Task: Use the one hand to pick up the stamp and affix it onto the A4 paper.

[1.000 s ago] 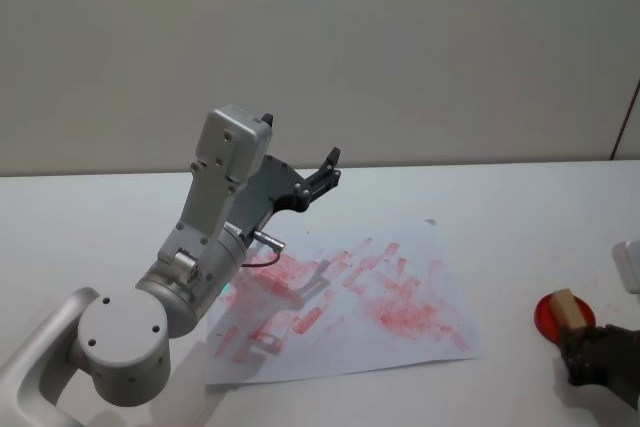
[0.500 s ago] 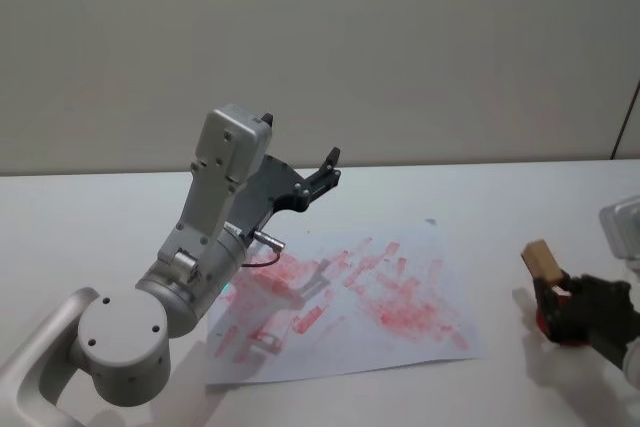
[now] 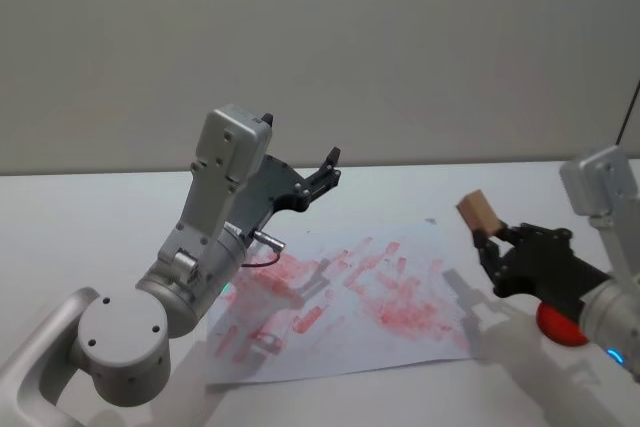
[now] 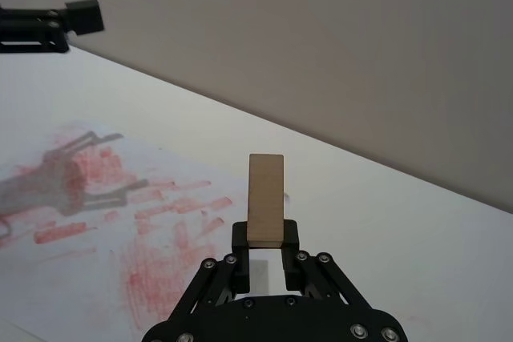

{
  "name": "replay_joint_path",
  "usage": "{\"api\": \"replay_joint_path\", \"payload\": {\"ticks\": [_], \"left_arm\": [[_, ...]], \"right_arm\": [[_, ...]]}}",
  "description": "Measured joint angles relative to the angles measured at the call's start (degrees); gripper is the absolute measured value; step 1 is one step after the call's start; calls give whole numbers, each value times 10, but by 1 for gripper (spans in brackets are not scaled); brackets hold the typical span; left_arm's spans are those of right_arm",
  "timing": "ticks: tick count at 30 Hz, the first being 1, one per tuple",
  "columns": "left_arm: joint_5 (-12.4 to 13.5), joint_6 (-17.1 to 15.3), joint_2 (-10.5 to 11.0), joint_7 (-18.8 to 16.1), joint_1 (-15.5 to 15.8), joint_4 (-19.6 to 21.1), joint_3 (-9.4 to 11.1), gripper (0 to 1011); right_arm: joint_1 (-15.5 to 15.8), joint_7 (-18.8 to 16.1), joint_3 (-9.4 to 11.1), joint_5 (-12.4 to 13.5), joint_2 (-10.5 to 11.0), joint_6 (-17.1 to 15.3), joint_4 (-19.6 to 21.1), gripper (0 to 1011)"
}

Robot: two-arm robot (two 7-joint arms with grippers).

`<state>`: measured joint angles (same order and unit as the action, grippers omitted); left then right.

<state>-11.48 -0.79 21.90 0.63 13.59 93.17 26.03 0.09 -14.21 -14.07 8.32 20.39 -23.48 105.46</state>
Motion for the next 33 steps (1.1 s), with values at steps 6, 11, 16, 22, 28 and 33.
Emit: {"api": "replay_joint_path", "payload": {"ticks": [6, 11, 16, 22, 28, 33], "left_arm": [[0, 0, 0, 0, 0, 0, 0, 1001], [0, 0, 0, 0, 0, 0, 0, 1001], [0, 0, 0, 0, 0, 0, 0, 1001], [0, 0, 0, 0, 0, 0, 0, 1001], [0, 0, 0, 0, 0, 0, 0, 1001], [0, 0, 0, 0, 0, 0, 0, 1001]], "right_arm": [[-33, -46, -11, 0, -22, 1, -31, 214], [-59, -80, -19, 2, -39, -12, -60, 214], [-79, -104, -26, 2, -52, -34, -84, 214], [-101, -132, -35, -4, -65, -72, -111, 214], [-119, -153, -43, -18, -73, -116, -136, 213], [-127, -162, -48, -27, -76, -143, -151, 213]]}}
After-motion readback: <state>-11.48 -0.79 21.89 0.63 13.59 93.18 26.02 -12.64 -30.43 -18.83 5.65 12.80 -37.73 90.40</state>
